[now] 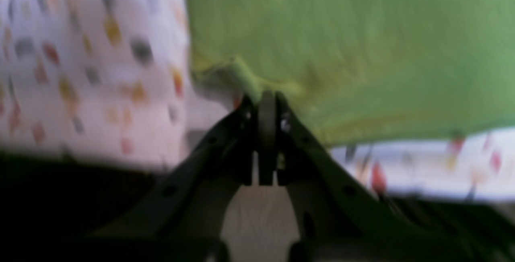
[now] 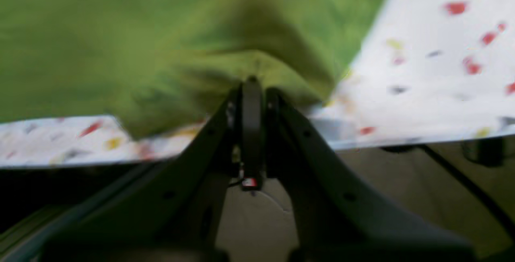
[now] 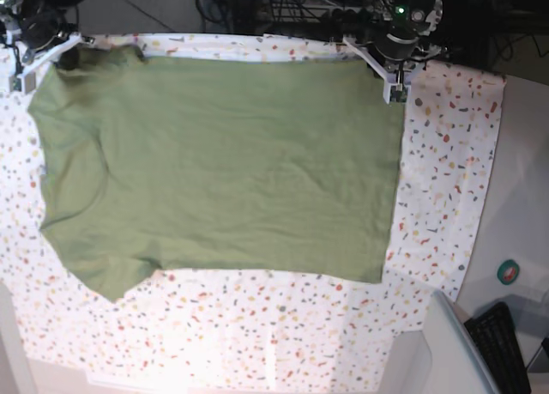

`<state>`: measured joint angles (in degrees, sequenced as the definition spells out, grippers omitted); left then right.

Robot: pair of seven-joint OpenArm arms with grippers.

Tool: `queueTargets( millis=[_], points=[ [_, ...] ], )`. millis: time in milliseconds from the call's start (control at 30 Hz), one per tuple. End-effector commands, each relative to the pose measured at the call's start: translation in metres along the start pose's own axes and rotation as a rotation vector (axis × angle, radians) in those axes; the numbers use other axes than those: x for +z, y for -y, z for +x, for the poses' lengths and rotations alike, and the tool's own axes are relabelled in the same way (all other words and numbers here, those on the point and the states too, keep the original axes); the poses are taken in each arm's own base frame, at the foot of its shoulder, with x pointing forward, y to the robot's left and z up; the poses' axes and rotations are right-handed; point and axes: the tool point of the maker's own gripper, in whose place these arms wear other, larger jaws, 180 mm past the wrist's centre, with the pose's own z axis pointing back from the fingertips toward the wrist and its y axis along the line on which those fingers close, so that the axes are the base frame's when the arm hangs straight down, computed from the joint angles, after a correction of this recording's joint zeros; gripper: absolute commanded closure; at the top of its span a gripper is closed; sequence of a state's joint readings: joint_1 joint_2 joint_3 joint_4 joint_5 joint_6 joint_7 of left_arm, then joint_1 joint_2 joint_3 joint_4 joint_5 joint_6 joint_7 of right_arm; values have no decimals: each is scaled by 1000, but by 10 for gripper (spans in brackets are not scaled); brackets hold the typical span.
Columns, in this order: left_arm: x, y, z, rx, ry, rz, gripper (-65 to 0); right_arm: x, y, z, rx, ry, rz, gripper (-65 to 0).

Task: Layout the t-shirt on the table in an organized manner, then fold the t-shirt properly
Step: 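Grasp the shirt edge with both grippers and fold it over lengthwise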

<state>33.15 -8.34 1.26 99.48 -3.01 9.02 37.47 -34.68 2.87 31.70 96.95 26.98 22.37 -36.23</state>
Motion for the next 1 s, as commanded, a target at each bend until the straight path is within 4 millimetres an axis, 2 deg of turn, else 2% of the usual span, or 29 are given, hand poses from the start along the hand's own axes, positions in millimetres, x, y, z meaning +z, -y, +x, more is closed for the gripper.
queueTargets(
  millis=[0, 33, 133, 200, 300, 433, 667, 833, 967],
  points=[
    [4, -3, 4, -8, 27, 10, 0, 8, 0, 10, 16, 42, 7, 0],
    [6, -4, 0, -9, 19, 10, 0, 11, 0, 12, 18, 54, 8, 0],
    [14, -2, 10, -8, 85, 4, 0, 17, 5, 28, 21, 104, -10, 0],
    [21, 2, 29, -7, 179, -7, 0, 24, 3, 47, 41, 156, -18, 0],
    [30, 7, 55, 15, 266, -16, 0, 38, -11, 82, 100, 253, -7, 0],
    [42, 14, 102, 53, 389, -29, 0, 50, -32, 130, 150, 385, 15, 0],
    [57, 22, 194, 135, 604, -47, 0, 58, -50, 195, 167, 551, 45, 0],
    [77, 27, 264, 196, 764, -69, 0, 74, -62, 260, 205, 702, 63, 0],
    [81, 28, 307, 219, 838, -78, 0, 72, -72, 306, 250, 757, 96, 0]
  ],
)
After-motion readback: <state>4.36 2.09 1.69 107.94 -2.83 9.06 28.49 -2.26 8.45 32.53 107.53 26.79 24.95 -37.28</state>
